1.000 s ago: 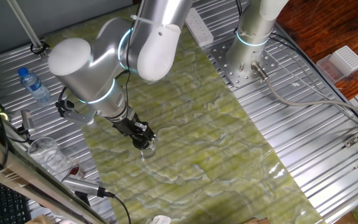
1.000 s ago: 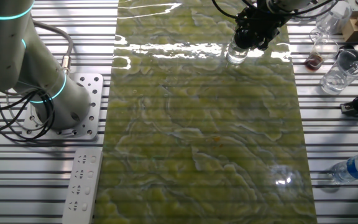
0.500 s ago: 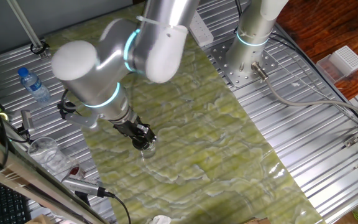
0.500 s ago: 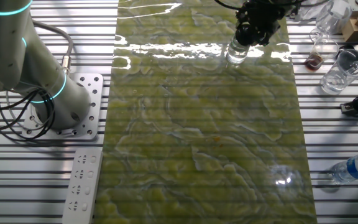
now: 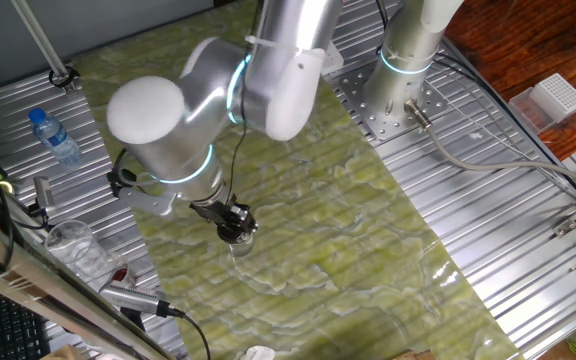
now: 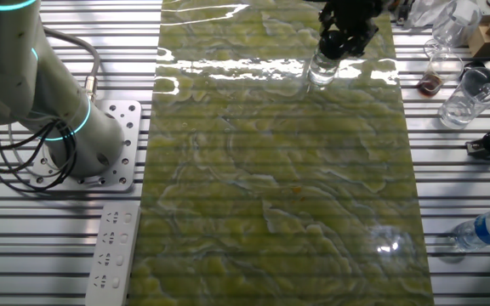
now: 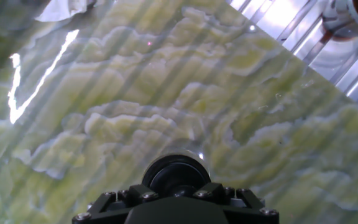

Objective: Screw the lid onto the jar

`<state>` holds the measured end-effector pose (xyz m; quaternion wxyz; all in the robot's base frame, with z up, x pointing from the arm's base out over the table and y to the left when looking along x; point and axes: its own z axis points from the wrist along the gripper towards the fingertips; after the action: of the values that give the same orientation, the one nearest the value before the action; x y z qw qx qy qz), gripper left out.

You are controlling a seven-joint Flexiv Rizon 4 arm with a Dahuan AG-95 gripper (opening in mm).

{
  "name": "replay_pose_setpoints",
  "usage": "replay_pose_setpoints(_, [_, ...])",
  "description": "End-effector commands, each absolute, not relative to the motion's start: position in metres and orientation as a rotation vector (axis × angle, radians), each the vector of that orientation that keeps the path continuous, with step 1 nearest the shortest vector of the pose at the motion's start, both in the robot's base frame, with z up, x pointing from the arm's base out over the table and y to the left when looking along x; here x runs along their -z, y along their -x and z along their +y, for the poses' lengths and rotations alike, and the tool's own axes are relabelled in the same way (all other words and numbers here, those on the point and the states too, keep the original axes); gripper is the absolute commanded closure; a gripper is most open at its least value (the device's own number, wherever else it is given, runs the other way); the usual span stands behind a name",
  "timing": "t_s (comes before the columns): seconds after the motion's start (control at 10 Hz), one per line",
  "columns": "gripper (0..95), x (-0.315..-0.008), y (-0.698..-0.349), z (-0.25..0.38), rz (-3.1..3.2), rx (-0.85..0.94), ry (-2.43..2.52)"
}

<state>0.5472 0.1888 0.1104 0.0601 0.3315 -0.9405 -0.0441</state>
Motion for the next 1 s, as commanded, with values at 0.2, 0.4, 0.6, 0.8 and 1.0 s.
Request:
replay_pose_setpoints(0.2, [95.0, -0.114, -0.5426, 0.1864, -2.868, 0.097, -1.008])
replay_pose_setpoints(0.4, [95.0, -0.1156, -0.5413, 0.1857, -2.9, 0.062, -1.016])
replay_pose_setpoints(0.6, [95.0, -0.1173, -0.5416, 0.1858, -2.927, 0.034, -1.009])
replay_pose_setpoints(0.8, [95.0, -0.1184, -0.5417, 0.1858, -2.942, 0.013, -0.999])
replay_pose_setpoints(1.0, [95.0, -0.1183, -0.5416, 0.1857, -2.952, -0.004, -0.994])
